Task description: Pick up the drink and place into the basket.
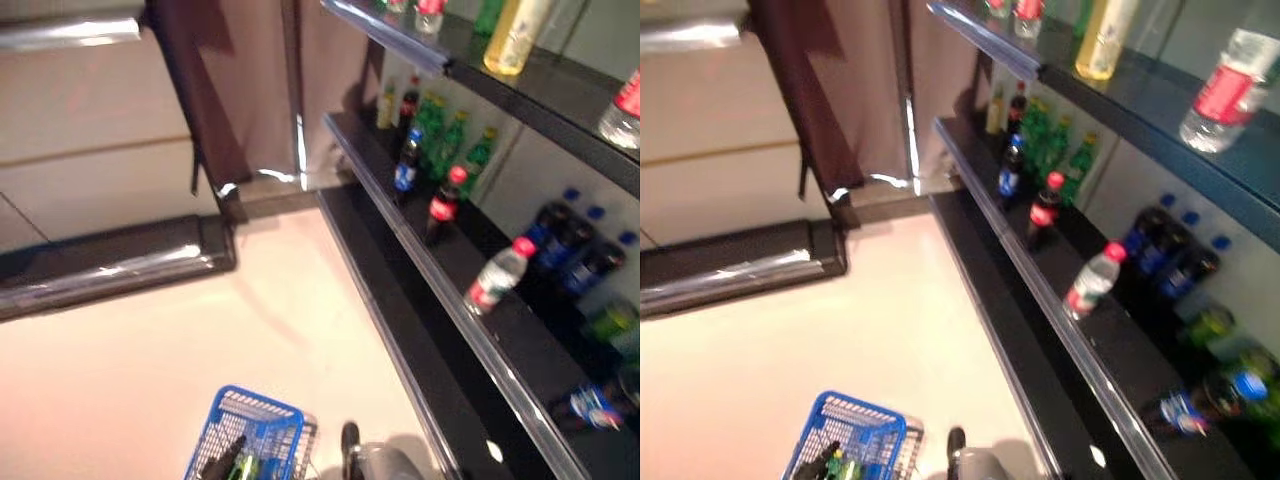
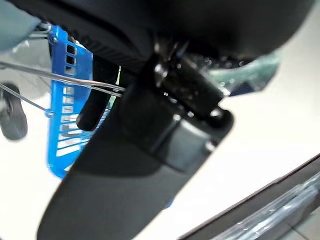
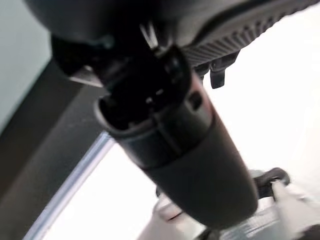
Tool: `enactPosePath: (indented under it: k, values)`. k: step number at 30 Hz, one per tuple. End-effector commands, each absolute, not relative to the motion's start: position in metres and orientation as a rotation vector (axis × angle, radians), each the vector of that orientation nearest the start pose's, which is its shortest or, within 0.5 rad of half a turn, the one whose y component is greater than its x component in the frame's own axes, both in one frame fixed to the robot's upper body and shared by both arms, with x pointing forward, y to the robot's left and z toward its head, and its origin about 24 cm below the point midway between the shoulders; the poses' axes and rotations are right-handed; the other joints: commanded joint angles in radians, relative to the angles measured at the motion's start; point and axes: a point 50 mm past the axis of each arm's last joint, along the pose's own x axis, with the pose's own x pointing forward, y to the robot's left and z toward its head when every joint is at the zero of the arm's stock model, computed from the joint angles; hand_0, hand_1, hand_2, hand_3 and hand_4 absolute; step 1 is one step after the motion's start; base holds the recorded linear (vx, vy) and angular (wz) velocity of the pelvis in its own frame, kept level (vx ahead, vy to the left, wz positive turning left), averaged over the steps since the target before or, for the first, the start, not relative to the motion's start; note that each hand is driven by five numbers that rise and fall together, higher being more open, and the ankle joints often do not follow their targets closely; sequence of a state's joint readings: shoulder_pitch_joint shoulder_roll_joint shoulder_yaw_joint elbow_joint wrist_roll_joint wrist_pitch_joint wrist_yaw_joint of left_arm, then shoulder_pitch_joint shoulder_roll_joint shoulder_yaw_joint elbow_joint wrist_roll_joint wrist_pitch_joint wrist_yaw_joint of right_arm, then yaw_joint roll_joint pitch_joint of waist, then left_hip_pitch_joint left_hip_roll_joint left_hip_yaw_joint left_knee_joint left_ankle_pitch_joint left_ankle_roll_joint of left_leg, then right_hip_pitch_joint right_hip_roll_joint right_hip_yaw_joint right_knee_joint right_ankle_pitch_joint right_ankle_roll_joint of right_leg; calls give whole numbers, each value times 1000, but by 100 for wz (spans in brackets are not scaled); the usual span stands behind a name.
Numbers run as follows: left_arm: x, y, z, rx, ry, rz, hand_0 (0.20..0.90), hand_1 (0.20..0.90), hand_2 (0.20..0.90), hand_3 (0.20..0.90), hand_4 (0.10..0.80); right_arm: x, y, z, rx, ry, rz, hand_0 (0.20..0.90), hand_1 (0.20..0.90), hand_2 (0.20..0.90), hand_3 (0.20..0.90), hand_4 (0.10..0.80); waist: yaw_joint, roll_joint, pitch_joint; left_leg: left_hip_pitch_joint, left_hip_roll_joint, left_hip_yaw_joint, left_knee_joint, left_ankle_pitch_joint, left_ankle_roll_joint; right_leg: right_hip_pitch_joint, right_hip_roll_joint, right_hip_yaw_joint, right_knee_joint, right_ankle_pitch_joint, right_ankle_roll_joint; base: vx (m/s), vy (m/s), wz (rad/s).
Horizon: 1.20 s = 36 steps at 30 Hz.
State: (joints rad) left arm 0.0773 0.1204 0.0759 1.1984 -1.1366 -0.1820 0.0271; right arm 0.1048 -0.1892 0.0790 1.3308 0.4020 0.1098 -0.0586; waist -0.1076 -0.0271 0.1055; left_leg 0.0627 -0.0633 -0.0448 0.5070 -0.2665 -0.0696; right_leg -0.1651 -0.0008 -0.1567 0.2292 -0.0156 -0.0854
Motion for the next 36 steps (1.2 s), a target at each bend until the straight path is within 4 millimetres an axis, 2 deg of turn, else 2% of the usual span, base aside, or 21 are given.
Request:
enactPosePath:
  k: [1, 3, 4, 6, 8, 10, 12, 13, 14, 16, 18, 19, 21, 23, 25, 28, 29, 30, 32, 34, 36]
  values:
    - [140, 211, -142, -850, 646, 656, 300, 300, 300, 200, 100, 31, -246, -169, -10, 1406, -386, 900, 900, 900, 900, 800, -17, -34, 21, 21, -46, 155, 256, 337, -15, 30, 7, -24, -96, 68, 68, 239, -56, -21]
    - [144, 212, -140, -871, 621, 666, 300, 300, 300, 200, 100, 40, -247, -167, 40, 1367, -419, 900, 900, 900, 900, 800, 10, -49, 41, -98, -28, 169, 255, 322, 1, 81, 1, 5, -101, 49, 70, 292, -9, -28]
    - [145, 213, -139, -882, 606, 672, 300, 300, 300, 200, 100, 45, -248, -167, 55, 1349, -417, 900, 900, 900, 900, 800, 30, -51, 55, -154, -5, 170, 239, 304, 14, 109, 7, 31, -104, 40, 72, 423, 72, -51]
    - [149, 218, -136, -894, 569, 678, 300, 300, 300, 200, 100, 62, -248, -164, 31, 1309, -374, 900, 900, 900, 900, 800, 69, -67, 72, -230, 50, 137, 56, 275, 58, 158, 9, 118, -116, 13, 84, 454, 202, -68]
    - [148, 221, -136, -909, 559, 689, 300, 300, 300, 200, 100, 71, -249, -163, 11, 1295, -356, 900, 900, 900, 900, 800, 97, -58, 77, -241, 117, 33, -208, 309, 46, 181, 29, 210, -121, -22, 102, 432, 326, -129]
    - [143, 222, -137, -906, 570, 699, 300, 300, 300, 200, 100, 74, -248, -163, 9, 1300, -351, 900, 900, 900, 900, 800, 115, -54, 78, -253, 159, -41, -320, 344, 25, 196, 33, 258, -116, -44, 110, 385, 293, -114]
    - [128, 219, -144, -876, 606, 731, 300, 300, 300, 200, 100, 70, -250, -163, 17, 1334, -363, 900, 900, 900, 900, 800, 139, -47, 89, -307, 209, -150, -398, 400, -5, 256, 24, 365, -88, -99, 130, 570, 441, -86]
    - [128, 219, -144, -877, 604, 740, 300, 300, 300, 200, 100, 69, -249, -163, 16, 1335, -362, 900, 900, 900, 900, 800, 139, -46, 89, -304, 207, -148, -395, 392, -3, 261, 16, 370, -82, -107, 137, 509, 515, -86]
    - [127, 219, -145, -868, 621, 759, 300, 300, 300, 200, 100, 68, -248, -164, 14, 1348, -358, 900, 900, 900, 900, 800, 132, -39, 90, -276, 199, -145, -378, 347, 2, 263, -24, 375, -36, -140, 165, 326, 453, -135]
    - [133, 223, -143, -806, 660, 734, 300, 300, 300, 200, 100, 62, -248, -165, 3, 1365, -363, 900, 900, 900, 900, 800, 106, -31, 92, -272, 171, -91, -303, 289, 13, 236, -74, 354, 14, -128, 195, 309, 460, -157]
    - [140, 231, -139, -777, 644, 706, 300, 300, 300, 200, 100, 50, -247, -167, 21, 1367, -376, 900, 900, 900, 900, 800, 87, -26, 98, -253, 148, -48, -271, 254, 25, 213, -111, 316, 32, -107, 207, 191, 287, -122]
    - [144, 243, -134, -803, 587, 744, 300, 300, 300, 200, 100, 46, -244, -167, 24, 1355, -351, 900, 900, 900, 900, 800, 85, -19, 101, -216, 126, -16, -278, 243, 36, 186, -147, 250, 30, -61, 217, 156, 276, -78]
    - [141, 259, -127, -868, 496, 832, 300, 300, 300, 200, 100, 63, -239, -166, -50, 1304, -260, 900, 900, 900, 900, 800, 110, -1, 117, -141, 133, 72, -318, 229, 32, 126, -206, 85, 36, -11, 232, -15, 233, -104]
    - [141, 268, -122, -869, 439, 849, 300, 300, 300, 200, 100, 82, -232, -164, -77, 1257, -206, 900, 900, 900, 900, 800, 143, 13, 120, -116, 162, 166, -349, 230, 24, 80, -255, -40, 62, 19, 241, -180, 141, -181]
    - [147, 275, -116, -864, 405, 838, 300, 300, 300, 200, 100, 99, -226, -161, -78, 1205, -176, 900, 900, 900, 900, 800, 164, 20, 120, -133, 177, 215, -354, 230, 30, 74, -246, -87, 68, -18, 241, -234, 26, -170]
    - [151, 277, -113, -894, 379, 853, 300, 300, 300, 200, 100, 115, -219, -157, -91, 1144, -145, 900, 900, 900, 900, 800, 188, 10, 115, -154, 183, 248, -339, 232, 21, 111, -258, -126, -14, -12, 234, -187, -107, -85]
    - [151, 277, -113, -904, 377, 864, 300, 300, 300, 200, 100, 119, -217, -156, -91, 1128, -138, 900, 900, 900, 900, 800, 191, 9, 114, -156, 187, 253, -339, 236, 17, 122, -252, -122, -33, -13, 235, -198, -261, -53]
    - [146, 274, -117, -930, 395, 888, 300, 300, 300, 200, 100, 127, -214, -153, -94, 1085, -126, 900, 900, 900, 900, 800, 184, -3, 113, -172, 195, 242, -315, 241, 4, 136, -219, -86, -68, -19, 223, -92, -178, -37]
    - [142, 271, -120, -944, 405, 899, 300, 300, 300, 200, 100, 131, -212, -151, -96, 1062, -106, 900, 900, 900, 900, 800, 185, -11, 107, -181, 198, 238, -301, 245, -2, 146, -209, -82, -92, -10, 215, -48, -140, -25]
    - [127, 261, -129, -993, 431, 949, 300, 300, 300, 200, 100, 137, -209, -147, -123, 1039, -44, 900, 900, 900, 900, 800, 180, -24, 101, -194, 204, 209, -249, 247, -14, 166, -186, -57, -124, -2, 195, -19, -95, -34]
    - [116, 257, -135, -1054, 438, 999, 300, 300, 300, 200, 100, 140, -209, -144, -156, 1022, 7, 900, 900, 900, 900, 800, 187, -30, 107, -205, 217, 128, -203, 271, -28, 176, -168, -22, -131, -6, 186, -30, 12, -47]
